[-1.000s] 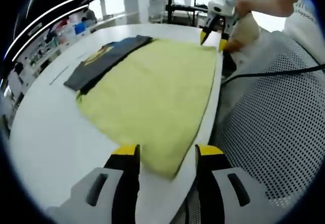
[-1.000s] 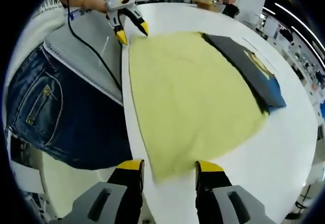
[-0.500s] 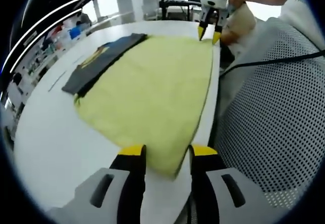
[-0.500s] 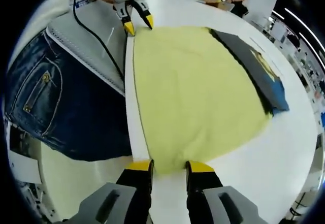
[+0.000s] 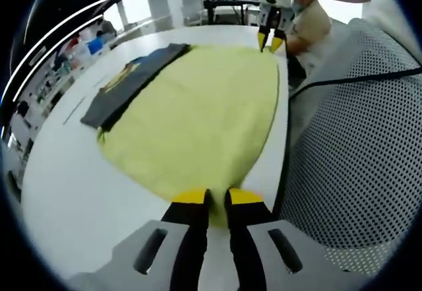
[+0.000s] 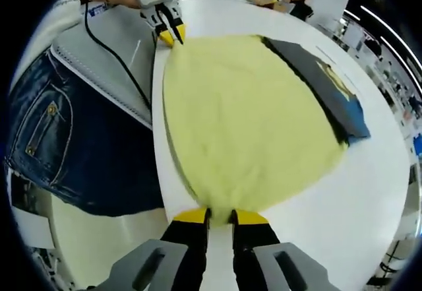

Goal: Fold the garment on the visible template until the final outline fits inside the template.

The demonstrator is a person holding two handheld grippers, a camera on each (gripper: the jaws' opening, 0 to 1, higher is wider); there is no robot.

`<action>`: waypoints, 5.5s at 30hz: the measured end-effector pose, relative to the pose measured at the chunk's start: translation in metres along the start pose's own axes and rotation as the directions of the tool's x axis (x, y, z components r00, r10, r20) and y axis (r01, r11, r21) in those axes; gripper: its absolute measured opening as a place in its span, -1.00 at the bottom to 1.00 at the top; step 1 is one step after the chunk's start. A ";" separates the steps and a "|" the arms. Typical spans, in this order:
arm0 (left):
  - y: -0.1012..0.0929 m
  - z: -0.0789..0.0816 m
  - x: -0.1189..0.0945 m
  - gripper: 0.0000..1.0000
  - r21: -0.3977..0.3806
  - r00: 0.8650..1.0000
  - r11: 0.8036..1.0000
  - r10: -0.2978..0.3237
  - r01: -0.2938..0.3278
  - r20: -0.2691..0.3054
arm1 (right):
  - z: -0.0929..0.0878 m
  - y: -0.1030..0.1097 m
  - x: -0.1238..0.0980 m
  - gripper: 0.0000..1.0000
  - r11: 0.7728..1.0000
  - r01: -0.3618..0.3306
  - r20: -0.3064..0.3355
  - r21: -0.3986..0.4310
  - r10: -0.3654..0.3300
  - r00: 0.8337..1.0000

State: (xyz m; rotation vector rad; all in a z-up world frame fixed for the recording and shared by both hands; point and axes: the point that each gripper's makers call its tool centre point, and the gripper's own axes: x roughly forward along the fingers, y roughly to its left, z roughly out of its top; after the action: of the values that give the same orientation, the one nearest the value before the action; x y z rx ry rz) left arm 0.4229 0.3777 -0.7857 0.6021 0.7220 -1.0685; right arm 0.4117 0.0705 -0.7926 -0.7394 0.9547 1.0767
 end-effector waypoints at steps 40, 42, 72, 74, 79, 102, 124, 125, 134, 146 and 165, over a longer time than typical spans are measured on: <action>0.013 0.046 -0.050 -0.97 -0.057 0.999 0.998 0.017 -0.014 0.052 | 0.031 -0.014 -0.069 -1.00 0.996 0.054 0.102 0.065 -0.061 0.993; 0.015 0.048 -0.053 -0.97 -0.062 0.998 0.998 0.025 -0.022 0.052 | 0.032 -0.015 -0.072 -1.00 0.997 0.053 0.107 0.064 -0.060 0.992; 0.017 0.077 -0.101 -0.97 -0.130 0.999 0.991 -0.009 0.014 0.039 | 0.060 -0.009 -0.126 -1.00 0.998 0.047 0.104 -0.029 -0.044 0.994; 0.017 0.078 -0.103 -0.97 -0.141 0.999 0.990 -0.018 0.022 0.030 | 0.064 -0.009 -0.128 -1.00 0.998 0.047 0.106 -0.032 -0.044 0.993; 0.022 0.082 -0.104 -0.97 -0.122 1.000 0.992 -0.008 0.011 0.020 | 0.069 -0.013 -0.129 -1.00 0.998 0.052 0.105 -0.036 -0.048 0.993; 0.101 0.104 -0.088 -0.98 -0.062 0.991 0.990 0.131 -0.129 0.027 | 0.095 -0.087 -0.126 -1.00 0.973 0.218 0.155 -0.068 -0.206 0.966; 0.166 0.125 -0.073 -0.98 -0.103 0.973 0.972 0.219 -0.211 0.073 | 0.117 -0.175 -0.114 -1.00 0.911 0.408 0.165 -0.057 -0.394 0.904; 0.169 0.126 -0.072 -0.98 -0.113 0.971 0.970 0.226 -0.217 0.076 | 0.117 -0.178 -0.113 -1.00 0.908 0.414 0.165 -0.056 -0.401 0.901; 0.193 0.135 -0.068 -0.98 -0.136 0.944 0.943 0.318 -0.304 0.090 | 0.126 -0.208 -0.109 -1.00 0.859 0.509 0.159 -0.057 -0.496 0.854; 0.228 0.147 -0.054 -0.98 -0.180 0.906 0.901 0.415 -0.395 0.089 | 0.132 -0.254 -0.103 -1.00 0.775 0.631 0.139 -0.041 -0.621 0.772; 0.277 0.123 0.001 -0.96 -0.309 0.870 0.833 0.492 -0.459 0.036 | 0.112 -0.298 -0.034 -1.00 0.800 0.589 0.050 0.115 -0.597 0.801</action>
State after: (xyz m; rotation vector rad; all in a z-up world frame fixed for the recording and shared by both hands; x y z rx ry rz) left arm 0.7084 0.3875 -0.6832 0.4283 0.5713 -0.5107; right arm 0.7187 0.0597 -0.7012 -0.8346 0.6240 0.4959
